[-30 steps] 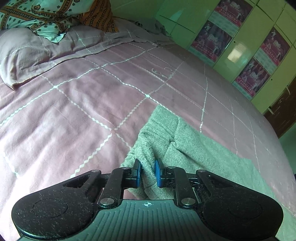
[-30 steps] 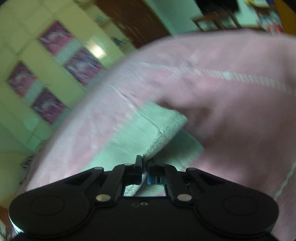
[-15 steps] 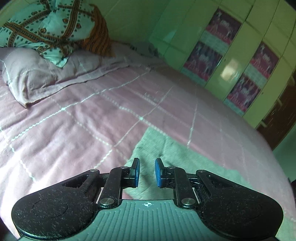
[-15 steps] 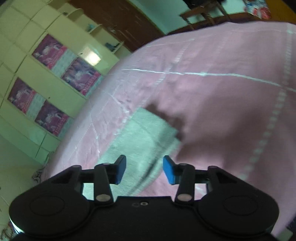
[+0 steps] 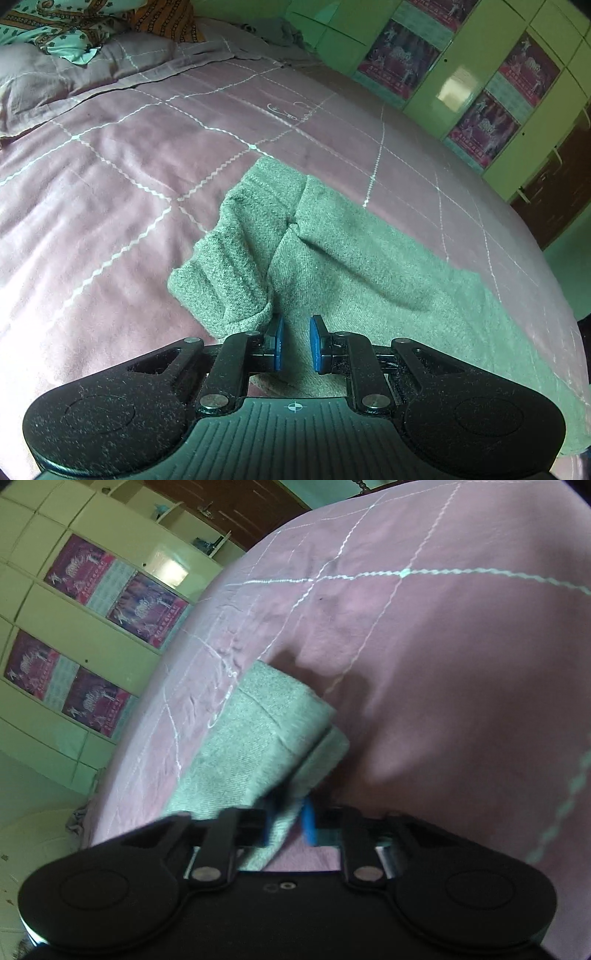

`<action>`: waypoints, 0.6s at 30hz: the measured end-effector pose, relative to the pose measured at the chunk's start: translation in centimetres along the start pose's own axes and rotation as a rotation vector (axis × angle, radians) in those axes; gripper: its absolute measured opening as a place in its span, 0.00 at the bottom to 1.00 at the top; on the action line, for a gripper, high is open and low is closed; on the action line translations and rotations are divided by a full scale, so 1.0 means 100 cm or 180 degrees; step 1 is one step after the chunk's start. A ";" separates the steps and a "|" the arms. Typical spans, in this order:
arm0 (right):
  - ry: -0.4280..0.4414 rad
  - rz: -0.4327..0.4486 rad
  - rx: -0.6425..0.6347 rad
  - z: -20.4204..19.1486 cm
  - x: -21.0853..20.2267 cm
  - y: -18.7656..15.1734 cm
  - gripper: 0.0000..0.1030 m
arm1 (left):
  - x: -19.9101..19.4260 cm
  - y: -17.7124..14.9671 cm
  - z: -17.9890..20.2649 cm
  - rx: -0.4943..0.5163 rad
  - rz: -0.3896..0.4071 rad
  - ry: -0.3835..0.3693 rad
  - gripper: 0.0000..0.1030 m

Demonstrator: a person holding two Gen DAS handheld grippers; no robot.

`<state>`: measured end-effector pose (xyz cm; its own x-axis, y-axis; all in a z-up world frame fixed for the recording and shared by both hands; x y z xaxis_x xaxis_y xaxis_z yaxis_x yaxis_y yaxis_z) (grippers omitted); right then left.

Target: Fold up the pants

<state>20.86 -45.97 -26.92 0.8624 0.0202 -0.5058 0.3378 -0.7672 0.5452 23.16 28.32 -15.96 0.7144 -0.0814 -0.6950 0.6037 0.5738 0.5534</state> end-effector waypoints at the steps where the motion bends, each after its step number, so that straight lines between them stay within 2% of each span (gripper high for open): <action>1: 0.0003 0.0128 -0.0156 -0.010 -0.009 0.003 0.03 | 0.000 0.001 -0.001 -0.0017 -0.0020 -0.0016 0.16; 3: 0.0127 0.0557 -0.0485 -0.035 -0.037 0.014 0.02 | 0.001 0.002 -0.002 -0.0032 -0.0043 -0.0051 0.16; 4: 0.0006 0.0621 -0.0591 -0.037 -0.042 0.016 0.02 | 0.001 0.002 -0.003 -0.0047 -0.0048 -0.0072 0.15; 5: -0.0161 0.0565 -0.0573 -0.028 -0.035 0.016 0.02 | 0.001 0.001 -0.003 -0.0049 -0.0051 -0.0080 0.15; 7: -0.0373 0.0228 -0.0197 0.007 -0.012 0.010 0.01 | 0.002 0.002 -0.004 -0.0054 -0.0050 -0.0084 0.15; 8: -0.0259 0.0179 0.0040 0.017 -0.009 0.010 0.03 | 0.001 0.002 -0.004 -0.0064 -0.0051 -0.0079 0.15; 9: -0.0194 0.0221 0.0146 0.020 -0.015 0.013 0.11 | -0.002 0.004 -0.003 -0.0064 -0.0052 -0.0068 0.15; 10: -0.0275 0.0332 0.0116 0.019 -0.024 0.015 0.17 | -0.009 0.007 0.000 -0.0040 0.0006 -0.0069 0.15; 12: -0.0481 0.0572 -0.0063 0.014 -0.047 0.019 0.22 | -0.029 0.013 0.006 0.0098 0.0242 -0.0090 0.16; 15: -0.0166 0.0615 -0.0134 0.004 -0.060 0.021 0.23 | -0.047 0.024 -0.005 -0.0015 0.0447 -0.0037 0.16; 18: -0.0052 0.0475 -0.0090 0.002 -0.049 0.022 0.25 | -0.050 0.032 -0.028 -0.0227 0.0498 0.0111 0.16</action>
<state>17.33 -47.87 -23.36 0.8977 -0.1033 -0.4284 0.2170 -0.7425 0.6337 20.50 32.80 -11.99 0.7842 0.0410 -0.6191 0.4587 0.6336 0.6230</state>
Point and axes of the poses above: each gripper's, at about its wrist camera, not at the fingertips, and x roughly the way its jaws point, z to its right, y to its top, the point moved 7 cm from there along x, roughly the way its jaws point, and after that the axes turned 5 degrees about -x, right-handed, at the moved point
